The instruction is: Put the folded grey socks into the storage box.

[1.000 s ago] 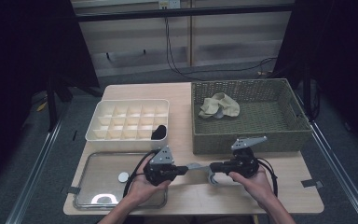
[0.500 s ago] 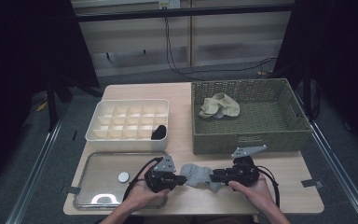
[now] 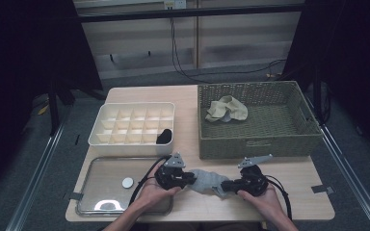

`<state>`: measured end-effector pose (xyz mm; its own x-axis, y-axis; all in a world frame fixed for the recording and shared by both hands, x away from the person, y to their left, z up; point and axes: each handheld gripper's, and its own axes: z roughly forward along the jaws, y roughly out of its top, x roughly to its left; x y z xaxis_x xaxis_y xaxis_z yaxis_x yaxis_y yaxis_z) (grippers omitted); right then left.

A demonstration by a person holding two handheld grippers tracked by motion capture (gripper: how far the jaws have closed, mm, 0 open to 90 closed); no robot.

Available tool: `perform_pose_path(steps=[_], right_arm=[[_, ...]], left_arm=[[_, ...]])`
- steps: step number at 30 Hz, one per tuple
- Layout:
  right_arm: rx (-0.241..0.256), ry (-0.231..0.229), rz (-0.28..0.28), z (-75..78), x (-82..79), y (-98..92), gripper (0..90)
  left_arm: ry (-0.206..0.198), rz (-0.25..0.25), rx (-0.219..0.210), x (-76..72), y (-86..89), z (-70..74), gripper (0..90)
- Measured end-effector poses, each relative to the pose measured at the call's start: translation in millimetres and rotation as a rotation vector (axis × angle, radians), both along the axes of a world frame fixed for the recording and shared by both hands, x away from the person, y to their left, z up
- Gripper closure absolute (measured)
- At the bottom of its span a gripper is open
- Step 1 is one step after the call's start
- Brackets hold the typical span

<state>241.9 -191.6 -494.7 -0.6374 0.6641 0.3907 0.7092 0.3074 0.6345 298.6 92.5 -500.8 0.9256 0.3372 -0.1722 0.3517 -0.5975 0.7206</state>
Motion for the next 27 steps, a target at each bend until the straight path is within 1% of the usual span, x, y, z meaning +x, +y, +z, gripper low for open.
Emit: perform_pose_path(steps=[1, 4, 5, 6, 7, 8, 11, 12, 13, 14, 15, 16, 18, 19, 20, 22, 23, 25, 26, 27], right_arm=[[-0.011, -0.001, 0.001, -1.0, 0.3, 0.2, 83.1], [-0.024, 0.007, 0.001, -3.1, 0.2, 0.4, 81.4], [-0.037, 0.003, -0.002, -4.3, 0.9, -0.4, 81.8], [-0.035, 0.004, -0.003, -4.9, 1.4, -1.4, 81.8], [-0.028, 0.007, -0.012, -5.3, 2.0, -3.0, 81.7], [-0.034, 0.002, -0.019, -5.1, 2.5, -4.5, 81.7], [-0.046, -0.002, -0.044, -4.8, 3.8, -9.4, 83.6], [-0.052, -0.006, -0.049, -4.9, 4.6, -11.1, 84.3], [-0.054, -0.006, -0.053, -4.9, 5.3, -12.8, 84.4], [-0.055, -0.009, -0.057, -5.1, 6.3, -14.7, 85.0], [-0.055, -0.009, -0.057, -5.1, 6.3, -14.7, 85.0], [-0.062, -0.015, -0.073, -4.9, 8.2, -18.1, 85.1], [-0.061, -0.018, -0.074, -5.1, 8.4, -19.4, 83.8], [-0.057, -0.018, -0.073, -4.9, 8.2, -19.2, 81.7], [-0.057, -0.019, -0.076, -4.4, 7.3, -18.0, 79.9], [-0.058, -0.024, -0.068, -4.0, 6.7, -16.5, 79.1], [-0.051, -0.03, -0.061, -2.8, 6.5, -14.2, 77.6], [-0.02, -0.034, -0.055, -0.8, 7.4, -13.2, 76.1], [-0.02, -0.034, -0.055, -0.8, 7.4, -13.2, 76.1], [-0.008, -0.043, -0.057, 1.6, 9.5, -12.4, 75.8]], left_arm=[[0.0, 0.001, -0.004, -0.7, -0.3, 0.7, 76.1], [0.004, -0.014, 0.006, -2.2, -0.2, 1.1, 75.4], [0.002, -0.012, 0.005, -2.7, -0.5, 0.9, 75.4], [-0.002, -0.02, 0.018, -3.1, -0.5, 1.6, 75.2], [-0.001, -0.023, 0.02, -3.4, -0.4, 1.7, 74.6], [0.004, -0.019, 0.015, -4.4, -0.4, 1.5, 74.3], [-0.004, -0.04, 0.026, -6.8, 0.3, 2.2, 73.8], [-0.003, -0.046, 0.039, -7.9, 1.1, 3.3, 73.7], [0.008, -0.035, 0.02, -10.3, 0.6, 2.5, 73.4], [0.013, -0.053, 0.034, -11.8, 1.9, 3.3, 73.1], [0.013, -0.053, 0.034, -11.8, 1.9, 3.3, 72.7], [0.019, -0.057, 0.005, -15.8, 1.2, 1.6, 72.4], [0.024, -0.059, 0.013, -19.1, 0.5, 2.5, 71.1], [0.025, -0.063, 0.019, -19.6, 0.3, 3.1, 70.0], [0.024, -0.065, 0.02, -20.2, 0.1, 3.2, 69.0], [0.024, -0.067, 0.016, -20.3, -0.3, 3.1, 67.5], [0.028, -0.064, 0.015, -19.6, -0.3, 3.5, 66.5], [0.023, -0.057, 0.017, -18.5, 0.1, 3.9, 63.9], [0.023, -0.057, 0.017, -18.5, 0.1, 3.9, 63.1], [0.029, -0.041, -0.003, -17.8, 0.1, 3.5, 62.8]])
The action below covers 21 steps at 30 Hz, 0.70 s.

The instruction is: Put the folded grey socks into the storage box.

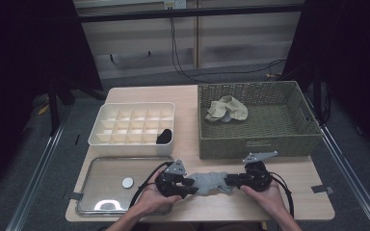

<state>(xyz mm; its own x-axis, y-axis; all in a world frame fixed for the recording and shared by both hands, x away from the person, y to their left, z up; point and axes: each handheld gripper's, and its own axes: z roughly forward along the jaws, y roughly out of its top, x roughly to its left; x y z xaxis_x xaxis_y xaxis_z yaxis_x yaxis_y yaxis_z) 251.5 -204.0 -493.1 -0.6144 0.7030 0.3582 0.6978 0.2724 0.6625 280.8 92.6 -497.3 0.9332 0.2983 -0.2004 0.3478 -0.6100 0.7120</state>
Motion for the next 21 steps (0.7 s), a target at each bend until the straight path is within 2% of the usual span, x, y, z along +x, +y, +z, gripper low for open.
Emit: perform_pose_path(steps=[2, 5, 7, 11, 14, 15, 16, 21], right_arm=[[0.01, -0.007, -0.003, 2.1, 2.1, 1.8, 75.0], [0.017, -0.014, -0.002, 4.3, 6.0, 4.5, 73.5], [0.015, -0.02, -0.008, 6.4, 10.8, 6.9, 72.7], [0.0, -0.021, 0.019, 6.6, 22.4, 13.7, 70.3], [-0.007, -0.014, 0.023, 3.5, 29.6, 15.0, 68.6], [-0.004, -0.014, 0.017, 2.6, 30.5, 14.5, 68.5], [0.001, -0.009, 0.013, 1.6, 31.3, 13.2, 67.9], [-0.012, 0.002, -0.004, -4.1, 32.5, 7.4, 66.3]], left_arm=[[0.0, -0.001, 0.004, 1.0, 1.2, 2.0, 62.7], [0.005, -0.001, -0.022, 1.6, 2.4, 3.2, 63.9], [0.004, 0.0, -0.021, 2.1, 3.6, 4.9, 65.1], [0.02, -0.004, -0.038, 3.8, 4.9, 4.9, 70.0], [0.021, -0.01, -0.021, 4.6, 4.7, 3.4, 71.1], [0.023, -0.005, -0.033, 3.9, 3.9, 1.9, 71.1], [0.027, -0.01, -0.019, 3.7, 3.5, 2.0, 71.1], [0.029, -0.014, -0.002, 2.5, 0.2, -0.4, 71.2]])
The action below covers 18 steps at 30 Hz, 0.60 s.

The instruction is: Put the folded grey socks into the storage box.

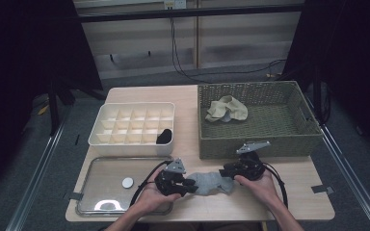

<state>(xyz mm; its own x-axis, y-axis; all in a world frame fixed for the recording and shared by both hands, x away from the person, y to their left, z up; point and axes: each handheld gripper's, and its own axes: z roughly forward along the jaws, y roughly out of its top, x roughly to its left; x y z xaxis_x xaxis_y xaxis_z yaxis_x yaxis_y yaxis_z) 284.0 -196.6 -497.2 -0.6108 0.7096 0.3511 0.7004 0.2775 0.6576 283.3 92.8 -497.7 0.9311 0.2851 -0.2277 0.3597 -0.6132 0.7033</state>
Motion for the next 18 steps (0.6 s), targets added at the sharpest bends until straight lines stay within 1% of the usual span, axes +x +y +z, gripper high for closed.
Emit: perform_pose_path(steps=[3, 5, 6, 7, 8, 9, 10, 12, 14, 16, 18], right_arm=[[-0.011, 0.006, 0.006, -2.9, 0.2, 0.8, 66.3], [-0.015, 0.011, 0.009, -4.2, 0.4, 2.2, 67.2], [-0.013, 0.014, 0.011, -4.6, 0.1, 2.6, 70.0], [-0.015, 0.008, 0.015, -5.1, 0.4, 3.2, 73.9], [-0.02, 0.011, 0.017, -5.0, 0.2, 3.7, 77.8], [-0.019, 0.015, 0.017, -5.6, 0.5, 3.8, 82.4], [-0.02, 0.017, 0.019, -5.9, 0.6, 4.1, 84.9], [-0.009, 0.023, 0.026, -5.9, 1.0, 4.3, 86.9], [0.008, 0.014, 0.032, -4.7, 1.7, 3.8, 87.9], [0.023, 0.008, 0.026, -1.8, 1.4, 3.4, 88.3], [0.029, 0.0, 0.027, 1.4, 1.2, 2.5, 88.5]], left_arm=[[-0.005, -0.006, 0.005, -1.2, -1.0, -0.1, 71.1], [0.001, -0.007, -0.003, -0.9, -1.5, -0.8, 71.0], [0.005, 0.0, -0.005, -0.9, -1.6, -0.9, 71.0], [-0.001, -0.002, -0.004, -0.4, -1.3, -0.9, 71.0], [-0.001, 0.006, -0.015, -0.4, -1.7, -1.4, 71.0], [-0.002, 0.002, -0.007, 0.1, -1.4, -0.5, 70.9], [0.0, 0.006, -0.005, 0.2, -1.7, 0.4, 70.9], [0.011, 0.005, -0.024, 1.3, -2.9, 2.6, 72.2], [0.038, -0.002, -0.068, 1.1, -6.3, 6.5, 75.1], [0.028, -0.013, -0.073, 0.2, -10.5, 9.9, 75.9], [0.03, -0.023, -0.077, -0.1, -12.9, 11.1, 76.8]])
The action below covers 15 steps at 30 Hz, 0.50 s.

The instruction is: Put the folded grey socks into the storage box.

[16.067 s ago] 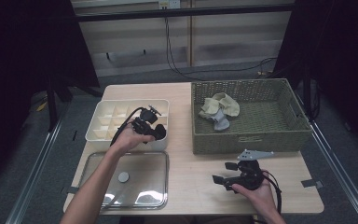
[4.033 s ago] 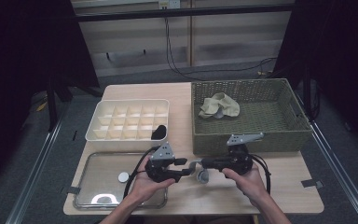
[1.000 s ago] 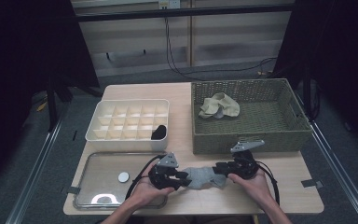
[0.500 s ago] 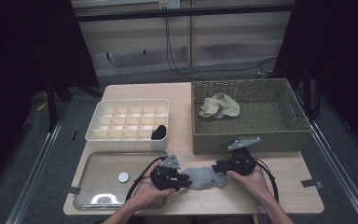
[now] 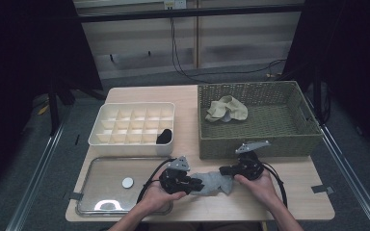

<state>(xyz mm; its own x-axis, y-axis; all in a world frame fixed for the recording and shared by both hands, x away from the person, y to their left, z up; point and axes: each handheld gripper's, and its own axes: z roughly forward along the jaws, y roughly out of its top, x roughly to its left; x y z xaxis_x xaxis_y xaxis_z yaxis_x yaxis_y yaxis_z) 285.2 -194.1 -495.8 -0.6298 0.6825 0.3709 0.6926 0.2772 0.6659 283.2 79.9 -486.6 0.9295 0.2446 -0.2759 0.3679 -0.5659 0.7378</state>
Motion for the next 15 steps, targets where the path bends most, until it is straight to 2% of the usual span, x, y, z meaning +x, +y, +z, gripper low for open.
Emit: perform_pose_path(steps=[4, 7, 8, 9, 11, 14, 15], right_arm=[[0.015, -0.01, -0.008, 4.5, -0.4, -0.8, 88.8], [0.023, -0.022, -0.008, 8.9, -0.6, 0.1, 88.8], [0.027, -0.026, -0.01, 10.6, -0.9, 0.3, 88.8], [0.034, -0.032, -0.01, 12.4, -1.1, 0.4, 88.9], [0.043, -0.039, -0.008, 14.6, -2.0, 0.6, 89.0], [0.056, -0.043, -0.004, 17.3, -3.6, 1.9, 89.1], [0.064, -0.045, 0.001, 19.1, -4.9, 2.9, 89.1]], left_arm=[[0.012, -0.028, -0.004, -2.1, -15.7, -2.1, 77.5], [0.02, -0.047, 0.012, -2.6, -24.6, -6.9, 78.1], [0.018, -0.061, 0.036, -3.0, -28.1, -7.8, 78.2], [0.022, -0.066, 0.039, -3.4, -30.7, -8.5, 78.5], [0.029, -0.071, 0.016, -4.0, -35.6, -10.3, 79.2], [0.024, -0.066, 0.057, -3.4, -40.5, -13.0, 79.2], [0.024, -0.066, 0.057, -3.4, -40.5, -13.0, 79.1]])
